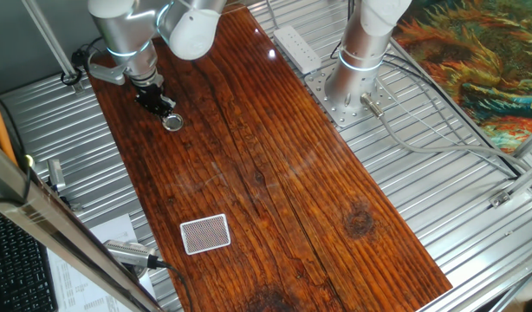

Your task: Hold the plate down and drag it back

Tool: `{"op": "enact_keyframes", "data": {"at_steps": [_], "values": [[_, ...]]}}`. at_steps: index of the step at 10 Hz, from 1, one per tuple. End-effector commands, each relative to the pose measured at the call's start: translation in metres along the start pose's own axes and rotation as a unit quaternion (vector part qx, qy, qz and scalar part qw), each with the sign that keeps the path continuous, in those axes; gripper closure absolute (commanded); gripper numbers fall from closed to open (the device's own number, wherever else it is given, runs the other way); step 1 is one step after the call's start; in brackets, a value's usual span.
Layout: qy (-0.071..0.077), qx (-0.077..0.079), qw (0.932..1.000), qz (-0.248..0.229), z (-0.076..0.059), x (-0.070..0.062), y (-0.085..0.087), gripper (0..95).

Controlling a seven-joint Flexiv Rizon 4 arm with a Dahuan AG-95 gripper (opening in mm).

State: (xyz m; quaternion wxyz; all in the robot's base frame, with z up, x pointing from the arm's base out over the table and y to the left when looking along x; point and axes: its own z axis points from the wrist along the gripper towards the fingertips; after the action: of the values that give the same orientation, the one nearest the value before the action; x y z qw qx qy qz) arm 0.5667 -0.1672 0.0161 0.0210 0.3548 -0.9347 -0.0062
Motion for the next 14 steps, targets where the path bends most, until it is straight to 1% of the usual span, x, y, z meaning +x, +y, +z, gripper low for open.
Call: {"op": "enact_keyframes", "data": {"at_steps": [1, 3, 4, 6, 7, 9, 10, 12, 14], "values": [[0.001, 0.001, 1.0, 0.0, -0.0004, 0.0, 0.0005, 95.0], [0.002, 0.002, 1.0, -0.001, -0.0005, 0.0002, 0.0004, 95.0], [-0.001, -0.001, 1.0, 0.0, -0.0005, 0.0002, 0.0004, 95.0], [-0.001, -0.001, 0.9993, 0.036, -0.0005, 0.0002, 0.0004, 95.0], [-0.006, -0.002, 0.9983, 0.058, -0.0005, 0.0002, 0.0004, 95.0], [-0.01, 0.001, 0.9964, 0.084, -0.0005, 0.0002, 0.0004, 95.0], [-0.013, -0.003, 0.995, 0.099, -0.0005, 0.0002, 0.0004, 95.0], [-0.015, -0.005, 0.9936, 0.112, -0.0005, 0.0002, 0.0004, 95.0], [-0.008, 0.003, 0.9947, 0.102, -0.0005, 0.0002, 0.0004, 95.0]]}}
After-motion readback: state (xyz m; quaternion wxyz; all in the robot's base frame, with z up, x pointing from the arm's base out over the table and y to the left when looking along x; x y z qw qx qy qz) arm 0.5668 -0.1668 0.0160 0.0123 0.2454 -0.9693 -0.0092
